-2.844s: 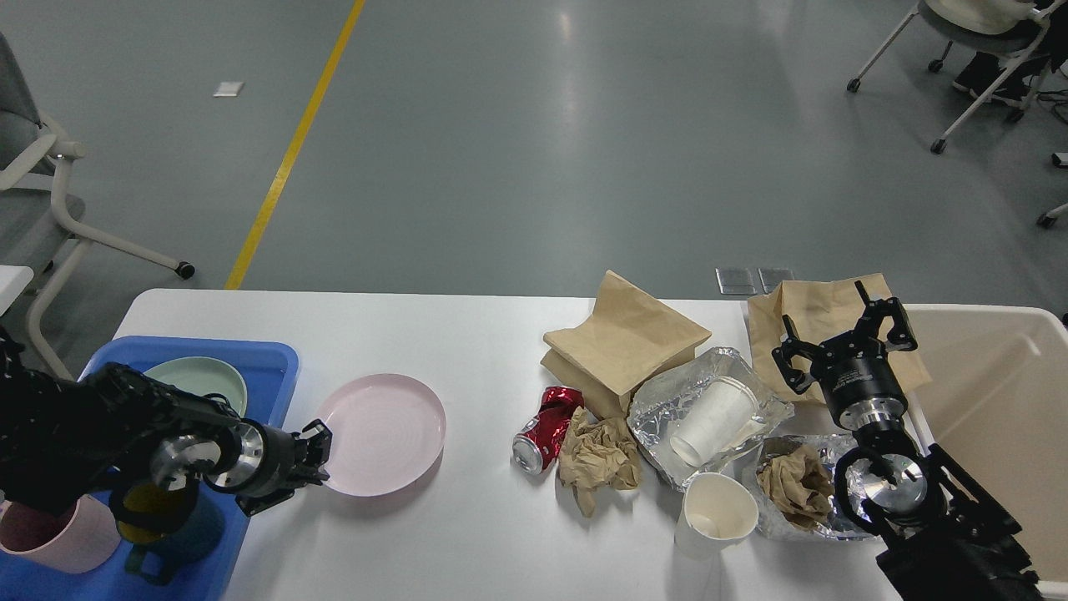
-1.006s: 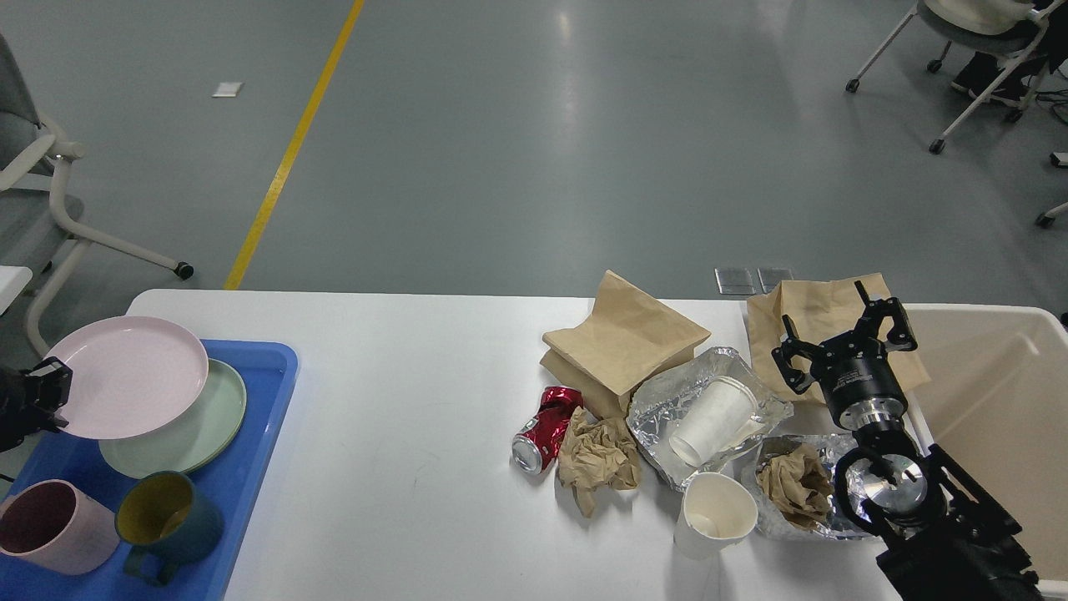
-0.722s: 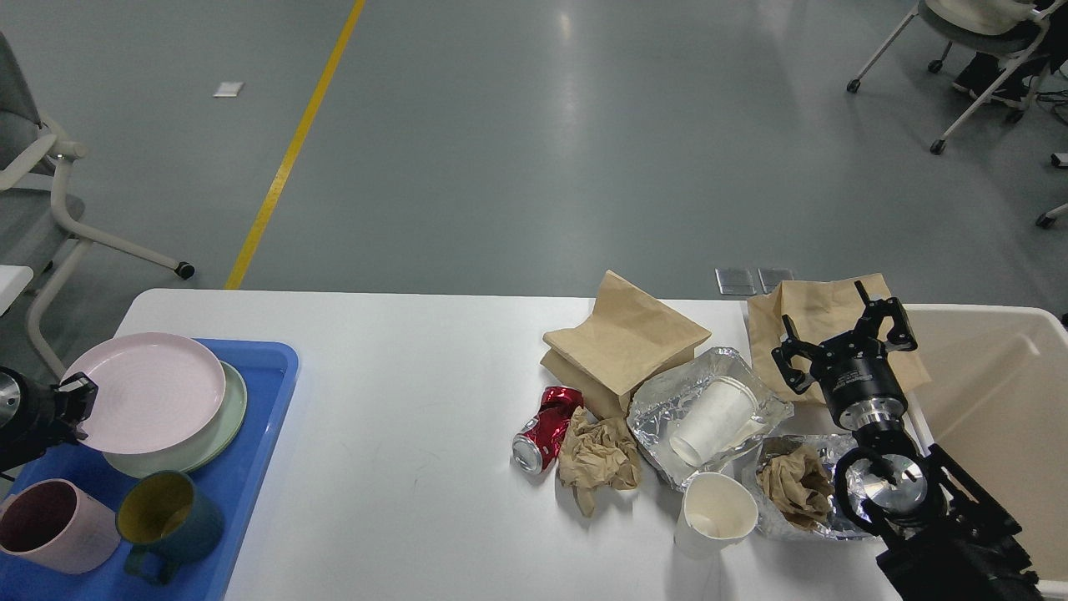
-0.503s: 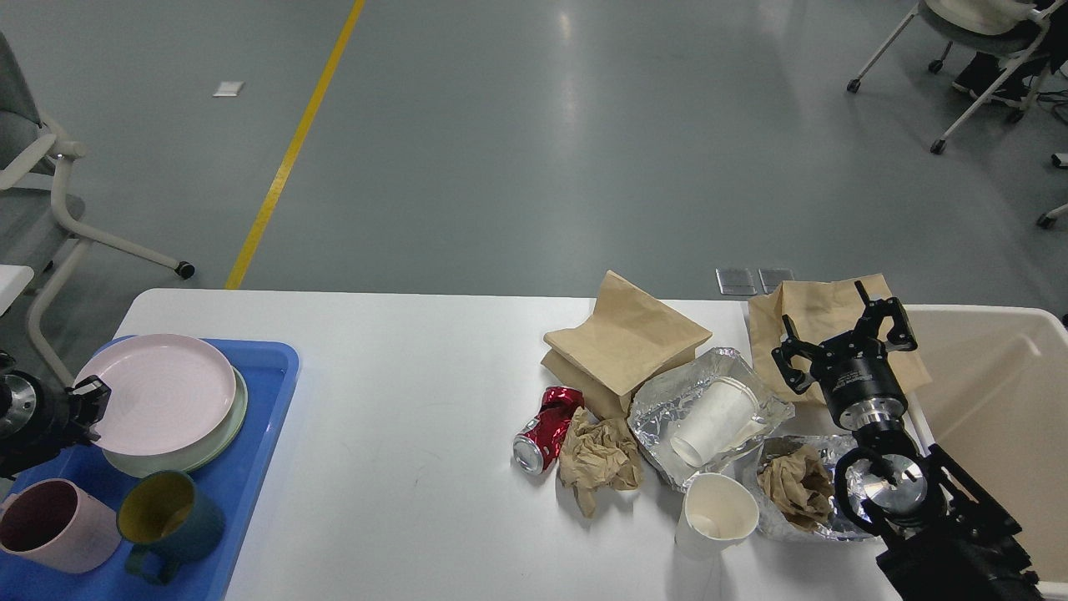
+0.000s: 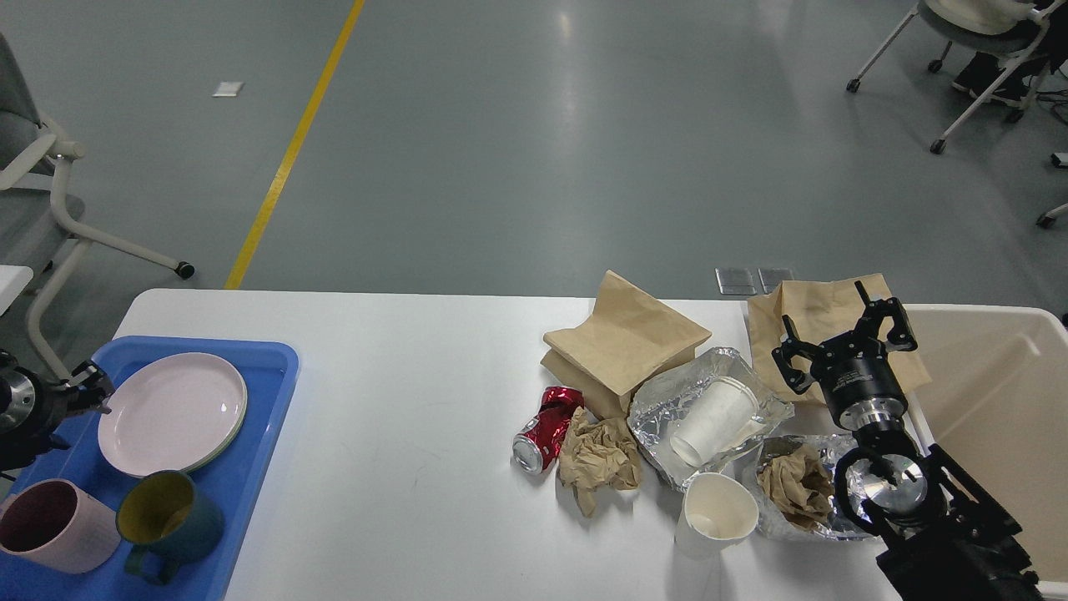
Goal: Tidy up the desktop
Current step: 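Release the pink plate and hold the left gripper over the tray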
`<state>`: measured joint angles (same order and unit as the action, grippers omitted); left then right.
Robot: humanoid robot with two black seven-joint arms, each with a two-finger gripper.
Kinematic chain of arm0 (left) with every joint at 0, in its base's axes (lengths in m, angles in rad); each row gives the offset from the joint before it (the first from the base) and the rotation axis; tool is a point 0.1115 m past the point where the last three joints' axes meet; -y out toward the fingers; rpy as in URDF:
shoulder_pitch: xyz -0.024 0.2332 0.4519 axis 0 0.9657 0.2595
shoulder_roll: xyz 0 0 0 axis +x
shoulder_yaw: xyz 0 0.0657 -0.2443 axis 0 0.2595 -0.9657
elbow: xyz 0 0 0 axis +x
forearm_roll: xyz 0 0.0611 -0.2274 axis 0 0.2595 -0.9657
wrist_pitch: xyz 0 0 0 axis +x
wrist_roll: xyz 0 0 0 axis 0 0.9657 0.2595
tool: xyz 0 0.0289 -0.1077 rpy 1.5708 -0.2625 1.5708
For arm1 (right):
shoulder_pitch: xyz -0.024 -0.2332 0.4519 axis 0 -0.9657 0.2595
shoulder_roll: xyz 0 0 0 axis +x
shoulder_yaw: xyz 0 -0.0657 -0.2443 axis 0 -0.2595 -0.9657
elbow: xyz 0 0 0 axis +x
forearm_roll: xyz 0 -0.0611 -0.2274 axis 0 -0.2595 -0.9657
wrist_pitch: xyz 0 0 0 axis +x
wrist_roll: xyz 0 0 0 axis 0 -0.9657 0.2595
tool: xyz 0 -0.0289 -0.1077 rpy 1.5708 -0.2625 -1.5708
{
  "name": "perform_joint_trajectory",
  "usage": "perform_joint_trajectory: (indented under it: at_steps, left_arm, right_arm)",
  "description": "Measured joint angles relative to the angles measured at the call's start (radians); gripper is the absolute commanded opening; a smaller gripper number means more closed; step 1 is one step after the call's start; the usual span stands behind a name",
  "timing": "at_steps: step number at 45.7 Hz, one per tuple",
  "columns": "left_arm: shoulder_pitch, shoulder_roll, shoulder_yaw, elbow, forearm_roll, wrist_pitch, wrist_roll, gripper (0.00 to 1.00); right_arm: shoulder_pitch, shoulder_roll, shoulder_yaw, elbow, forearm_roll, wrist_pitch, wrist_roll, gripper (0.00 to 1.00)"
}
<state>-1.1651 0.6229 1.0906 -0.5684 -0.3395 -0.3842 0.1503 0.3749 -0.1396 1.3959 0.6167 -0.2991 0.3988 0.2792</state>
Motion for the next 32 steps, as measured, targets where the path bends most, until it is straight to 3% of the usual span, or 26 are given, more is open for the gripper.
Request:
perform_joint_trajectory:
  at_steps: [4, 10, 20, 32]
  left_arm:
    - [-0.018, 0.01, -0.056, 0.001, 0.004, 0.0, -0.001, 0.95]
    - [-0.003, 0.084, -0.298, 0.003, 0.009, -0.001, -0.004, 0.96]
    - [0.169, 0.131, -1.0, 0.007, 0.013, -0.002, -0.016, 0.96]
    - [0.454, -0.015, -1.829, 0.012, 0.012, -0.003, -0.032, 0.96]
  right_arm:
    - [0.0, 0.0, 0.0, 0.0, 0.0, 0.0, 0.0, 1.0]
    - [0.0, 0.0, 0.0, 0.0, 0.0, 0.0, 0.0, 1.0]
    - [0.0, 0.0, 0.0, -0.001, 0.0, 0.0, 0.0, 1.0]
    - [0.0, 0.0, 0.0, -0.001, 0.0, 0.0, 0.0, 1.0]
